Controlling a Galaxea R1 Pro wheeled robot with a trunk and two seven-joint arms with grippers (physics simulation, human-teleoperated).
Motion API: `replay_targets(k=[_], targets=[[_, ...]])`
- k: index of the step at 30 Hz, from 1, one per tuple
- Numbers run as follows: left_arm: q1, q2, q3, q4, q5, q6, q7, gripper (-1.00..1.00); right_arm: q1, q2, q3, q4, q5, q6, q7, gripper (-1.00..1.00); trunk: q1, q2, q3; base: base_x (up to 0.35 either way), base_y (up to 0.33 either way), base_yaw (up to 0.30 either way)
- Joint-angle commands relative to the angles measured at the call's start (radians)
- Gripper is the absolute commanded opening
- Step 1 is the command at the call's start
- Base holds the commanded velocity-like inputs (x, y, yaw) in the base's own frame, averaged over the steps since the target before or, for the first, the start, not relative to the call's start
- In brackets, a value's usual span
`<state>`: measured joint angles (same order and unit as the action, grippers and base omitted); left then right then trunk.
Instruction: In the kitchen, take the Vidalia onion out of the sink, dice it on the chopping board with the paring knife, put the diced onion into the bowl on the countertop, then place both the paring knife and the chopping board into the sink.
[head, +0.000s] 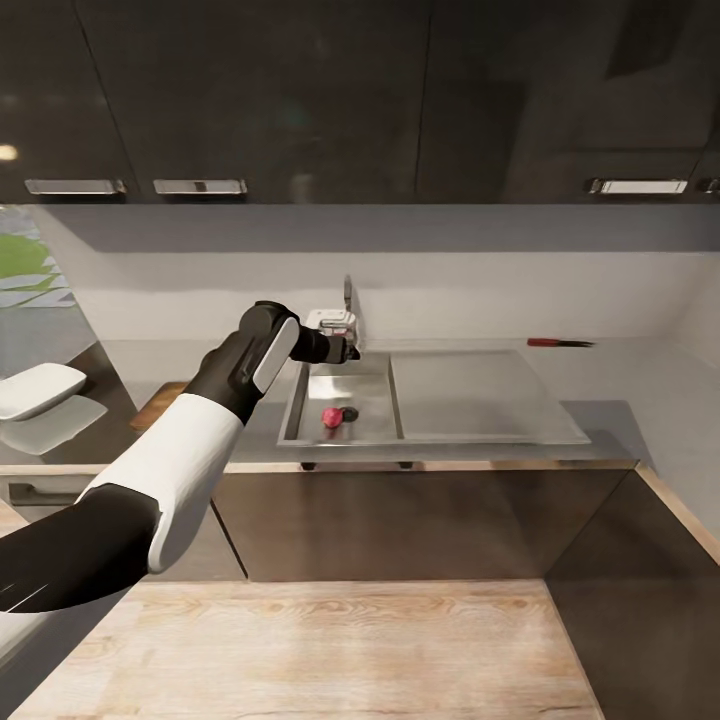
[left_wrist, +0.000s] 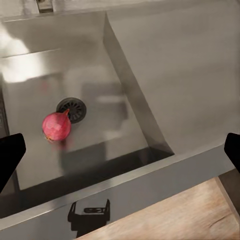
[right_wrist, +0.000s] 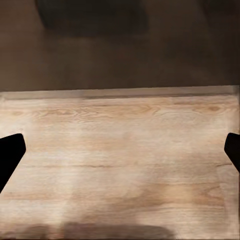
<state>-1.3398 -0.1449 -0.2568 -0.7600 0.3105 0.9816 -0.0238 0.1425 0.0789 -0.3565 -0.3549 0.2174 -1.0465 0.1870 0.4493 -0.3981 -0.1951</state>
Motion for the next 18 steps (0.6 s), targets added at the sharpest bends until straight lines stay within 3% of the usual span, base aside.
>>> replay_targets(k=[1,9,12,18], targets=[[-0.001,0.000,-0.001,0.000,-0.002,0.003,-0.002,1.00,0.017,0.002,-0.008,-0.003,0.003,-0.001,0.009,1.00,0.001,-0.002,-0.002,0.000,0.000,0.000],[-0.001,0.001,-0.001,0.000,-0.002,0.002,-0.002,1.00,0.133,0.009,-0.009,-0.005,0.004,-0.001,0.011,1.00,0.001,-0.002,-0.002,0.000,0.000,0.000],[-0.001,0.001,-0.001,0.000,-0.002,0.002,-0.002,1.00,0.139,0.004,-0.012,-0.014,0.004,-0.001,0.010,1.00,0.001,-0.002,-0.002,0.000,0.000,0.000],[-0.001,0.002,-0.001,-0.001,-0.003,0.001,-0.001,1.00,0.142,0.005,-0.018,-0.149,0.000,-0.001,-0.003,1.00,0.001,-0.002,-0.002,0.000,0.000,0.000]])
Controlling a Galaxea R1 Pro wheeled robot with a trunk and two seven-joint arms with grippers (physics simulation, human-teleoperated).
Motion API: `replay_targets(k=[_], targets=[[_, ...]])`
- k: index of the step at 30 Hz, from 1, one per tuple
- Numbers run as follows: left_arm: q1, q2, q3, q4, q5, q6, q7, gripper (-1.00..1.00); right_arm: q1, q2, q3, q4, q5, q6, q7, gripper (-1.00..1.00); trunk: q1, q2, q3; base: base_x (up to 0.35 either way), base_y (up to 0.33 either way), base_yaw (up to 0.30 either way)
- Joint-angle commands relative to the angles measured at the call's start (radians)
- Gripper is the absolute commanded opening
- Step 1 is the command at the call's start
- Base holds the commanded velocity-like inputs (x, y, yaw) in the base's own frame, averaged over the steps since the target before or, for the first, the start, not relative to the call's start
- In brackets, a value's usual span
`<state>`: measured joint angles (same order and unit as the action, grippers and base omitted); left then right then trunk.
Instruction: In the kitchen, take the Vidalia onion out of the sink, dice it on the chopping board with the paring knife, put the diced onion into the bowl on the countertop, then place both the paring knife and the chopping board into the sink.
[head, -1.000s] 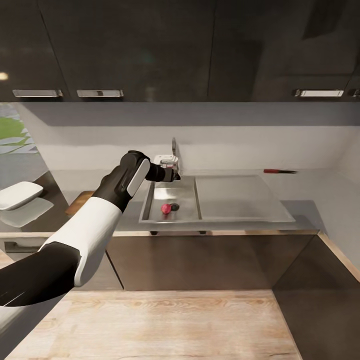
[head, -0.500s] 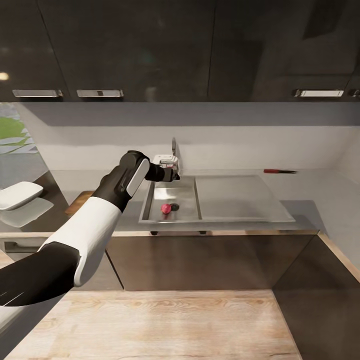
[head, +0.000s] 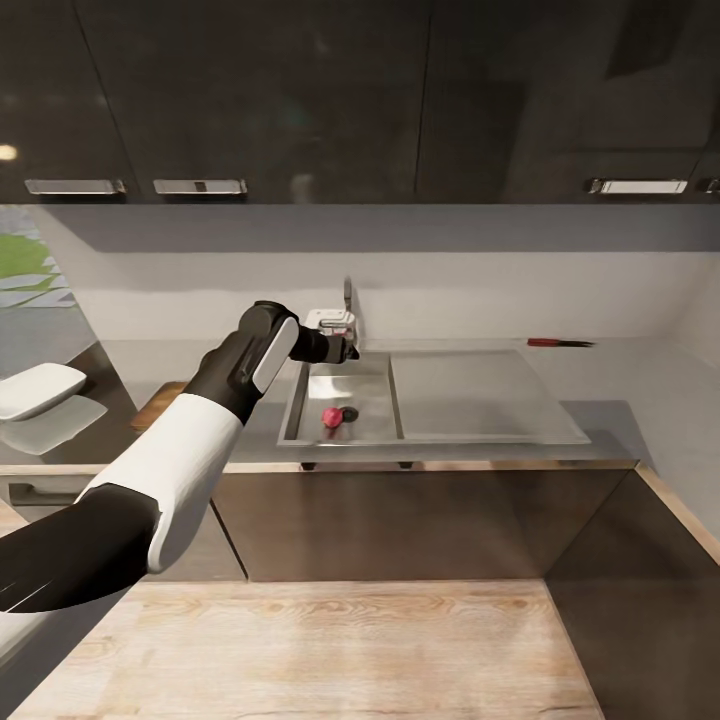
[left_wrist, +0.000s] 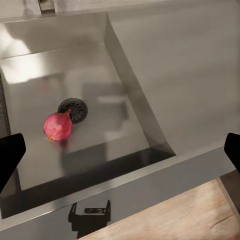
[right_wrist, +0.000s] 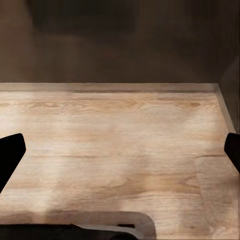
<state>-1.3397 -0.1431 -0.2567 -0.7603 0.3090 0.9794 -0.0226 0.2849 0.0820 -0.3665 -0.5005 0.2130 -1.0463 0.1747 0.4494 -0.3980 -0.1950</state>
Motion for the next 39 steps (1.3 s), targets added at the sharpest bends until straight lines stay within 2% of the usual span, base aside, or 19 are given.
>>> replay_targets(k=[1,4,6,10,25,30,32,36,39], targets=[[-0.001,0.000,-0.001,-0.001,-0.002,0.004,-0.002,1.00,0.000,0.002,-0.009,-0.042,0.003,-0.001,0.007,1.00,0.001,-0.002,-0.002,0.000,0.000,0.000],[-0.001,0.000,-0.001,-0.003,-0.002,0.004,-0.002,1.00,0.000,0.009,-0.009,-0.153,0.001,-0.001,0.004,1.00,0.001,-0.002,-0.002,0.000,0.000,0.000],[-0.001,0.000,-0.001,-0.001,-0.002,0.004,-0.002,1.00,0.000,0.012,-0.008,-0.218,0.001,0.059,0.005,1.00,0.001,-0.002,-0.002,0.003,-0.002,0.000],[-0.001,0.000,-0.001,0.004,-0.003,0.003,-0.001,1.00,0.000,0.012,-0.006,-0.253,0.000,0.143,0.010,1.00,0.001,-0.002,-0.002,0.085,-0.067,0.000],[-0.001,-0.001,-0.002,0.078,-0.005,0.002,0.001,1.00,0.000,0.015,-0.003,-0.196,0.000,0.164,0.012,1.00,0.001,-0.002,-0.002,0.258,-0.146,0.000],[-0.001,0.000,-0.001,0.138,-0.008,0.001,0.004,1.00,0.000,0.017,-0.003,-0.192,-0.001,0.164,0.010,1.00,0.001,-0.002,-0.002,0.242,-0.151,0.000],[0.000,0.000,-0.001,0.168,-0.008,0.001,0.025,1.00,0.000,0.017,-0.003,-0.192,-0.002,0.165,0.010,1.00,0.001,-0.002,-0.002,0.136,-0.109,0.000],[0.004,0.000,-0.001,0.232,-0.007,0.000,0.122,1.00,0.000,0.018,-0.002,-0.175,-0.007,0.165,0.009,1.00,0.001,-0.002,-0.002,0.032,-0.026,0.000],[0.008,0.002,0.000,0.243,-0.006,-0.001,0.138,1.00,0.000,0.017,-0.002,-0.171,-0.007,0.165,0.009,1.00,0.001,-0.002,-0.002,0.004,-0.003,0.000]])
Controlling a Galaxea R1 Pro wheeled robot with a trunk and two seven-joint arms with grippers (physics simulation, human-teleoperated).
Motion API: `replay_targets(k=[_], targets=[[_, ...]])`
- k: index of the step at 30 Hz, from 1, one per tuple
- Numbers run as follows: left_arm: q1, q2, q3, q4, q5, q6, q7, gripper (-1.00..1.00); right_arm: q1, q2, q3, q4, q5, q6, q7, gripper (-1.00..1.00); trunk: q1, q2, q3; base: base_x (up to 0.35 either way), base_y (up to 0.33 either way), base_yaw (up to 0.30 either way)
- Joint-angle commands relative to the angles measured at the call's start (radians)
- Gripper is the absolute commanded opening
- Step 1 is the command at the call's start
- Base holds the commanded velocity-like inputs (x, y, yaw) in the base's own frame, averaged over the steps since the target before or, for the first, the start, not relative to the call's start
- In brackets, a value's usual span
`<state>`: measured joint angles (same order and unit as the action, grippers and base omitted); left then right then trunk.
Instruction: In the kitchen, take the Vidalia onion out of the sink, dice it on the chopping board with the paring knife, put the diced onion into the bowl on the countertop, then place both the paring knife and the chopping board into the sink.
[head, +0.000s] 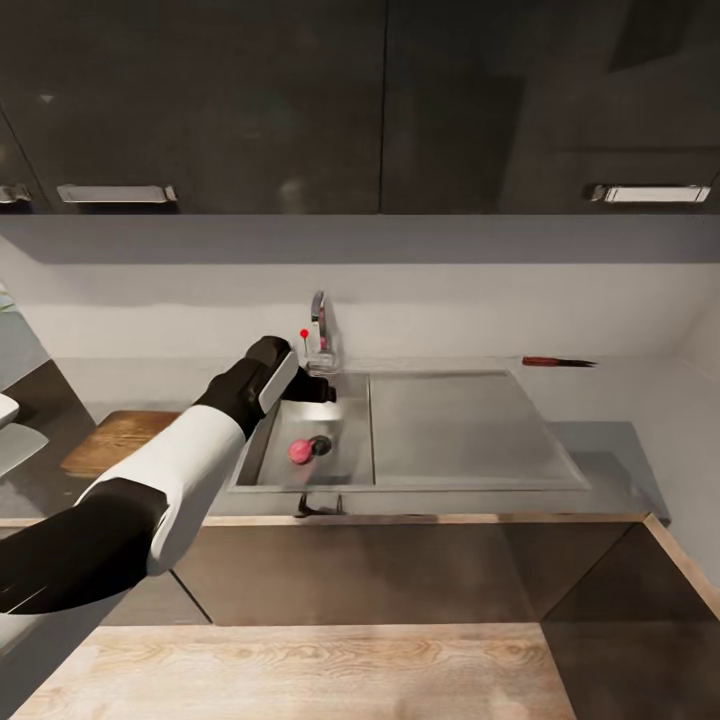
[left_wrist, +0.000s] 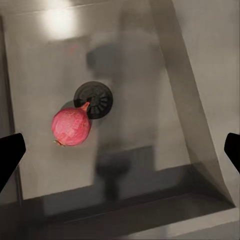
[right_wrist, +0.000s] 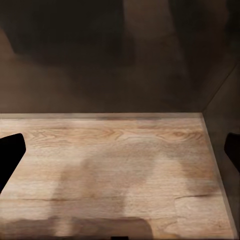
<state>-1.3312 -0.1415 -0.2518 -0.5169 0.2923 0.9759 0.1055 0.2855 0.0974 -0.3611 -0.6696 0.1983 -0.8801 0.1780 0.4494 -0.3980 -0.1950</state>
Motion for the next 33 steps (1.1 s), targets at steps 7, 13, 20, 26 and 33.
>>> replay_targets(k=[7,13,20,26,33], targets=[[0.028,0.002,-0.004,0.032,0.011,0.002,0.016,1.00,0.000,0.000,-0.009,0.004,0.007,-0.001,0.006,1.00,0.001,-0.002,-0.002,0.000,0.000,0.000],[0.038,0.002,-0.004,0.041,0.011,0.001,0.016,1.00,0.000,0.002,-0.009,0.009,0.007,0.000,0.006,1.00,0.001,-0.002,-0.004,0.011,0.000,0.000],[0.038,0.011,-0.003,0.048,0.011,0.001,0.016,1.00,0.000,0.002,-0.009,0.027,0.007,-0.001,0.006,1.00,0.001,-0.002,-0.013,0.118,0.000,0.000],[0.038,0.012,-0.003,0.067,0.011,0.001,0.016,1.00,0.000,0.002,-0.008,0.028,0.007,0.000,0.006,1.00,0.001,-0.002,-0.021,0.060,0.000,0.000],[0.038,0.013,-0.003,0.082,0.012,0.001,0.016,1.00,0.000,0.002,-0.008,0.028,0.007,-0.001,0.006,1.00,0.001,-0.002,-0.030,0.005,0.000,0.000]])
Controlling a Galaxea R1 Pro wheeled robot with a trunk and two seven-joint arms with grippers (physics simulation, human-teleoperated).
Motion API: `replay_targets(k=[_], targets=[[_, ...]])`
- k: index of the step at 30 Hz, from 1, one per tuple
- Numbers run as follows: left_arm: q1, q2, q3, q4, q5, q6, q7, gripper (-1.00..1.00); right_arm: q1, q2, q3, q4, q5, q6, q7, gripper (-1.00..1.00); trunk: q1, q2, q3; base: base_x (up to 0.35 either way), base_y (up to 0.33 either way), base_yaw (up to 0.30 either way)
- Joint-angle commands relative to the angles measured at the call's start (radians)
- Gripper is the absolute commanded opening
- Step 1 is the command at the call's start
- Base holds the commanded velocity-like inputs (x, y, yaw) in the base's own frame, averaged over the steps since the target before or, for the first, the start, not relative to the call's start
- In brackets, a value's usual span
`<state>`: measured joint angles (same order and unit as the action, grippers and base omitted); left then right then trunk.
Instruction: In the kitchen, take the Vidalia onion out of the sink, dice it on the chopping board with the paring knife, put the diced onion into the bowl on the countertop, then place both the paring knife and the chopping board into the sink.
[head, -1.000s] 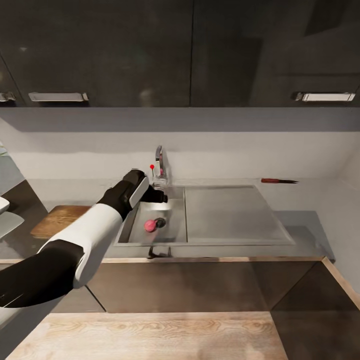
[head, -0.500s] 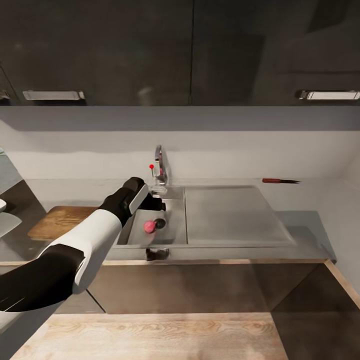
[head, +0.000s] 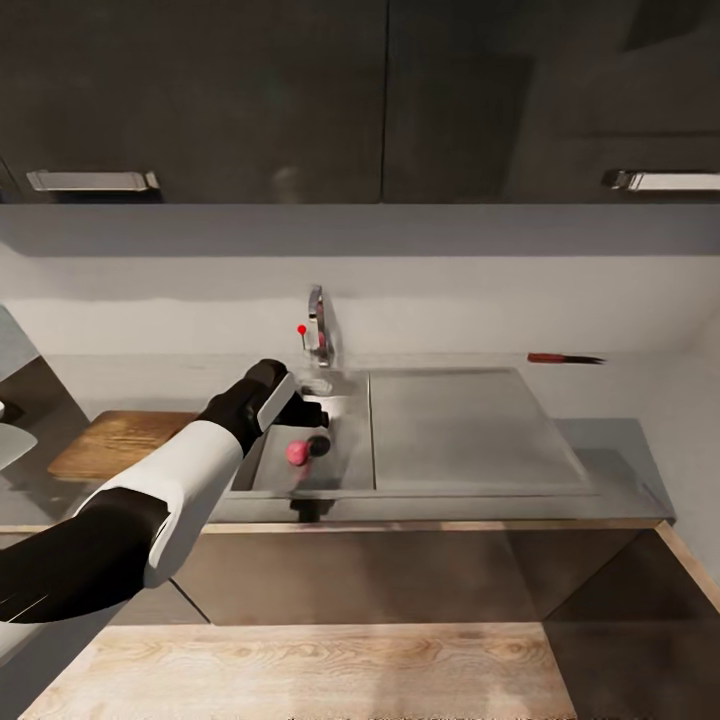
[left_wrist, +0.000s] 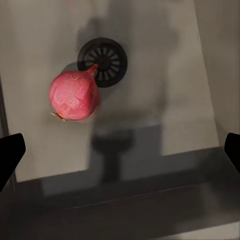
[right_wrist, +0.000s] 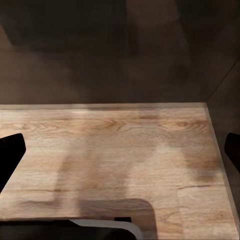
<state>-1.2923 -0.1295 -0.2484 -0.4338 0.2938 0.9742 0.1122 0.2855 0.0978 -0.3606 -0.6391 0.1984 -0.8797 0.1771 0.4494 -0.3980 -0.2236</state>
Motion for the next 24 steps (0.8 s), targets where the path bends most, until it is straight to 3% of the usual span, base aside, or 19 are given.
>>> replay_targets(k=[1,24], targets=[[-0.001,0.001,-0.006,0.000,0.011,0.003,0.009,1.00,0.000,0.002,-0.008,-0.002,0.007,-0.002,0.007,1.00,0.001,-0.002,-0.003,0.000,0.000,0.000],[-0.001,0.001,-0.006,0.029,0.011,0.003,0.009,1.00,0.000,0.002,-0.008,-0.002,0.007,-0.001,0.007,1.00,0.001,-0.002,-0.034,0.071,0.018,0.000]])
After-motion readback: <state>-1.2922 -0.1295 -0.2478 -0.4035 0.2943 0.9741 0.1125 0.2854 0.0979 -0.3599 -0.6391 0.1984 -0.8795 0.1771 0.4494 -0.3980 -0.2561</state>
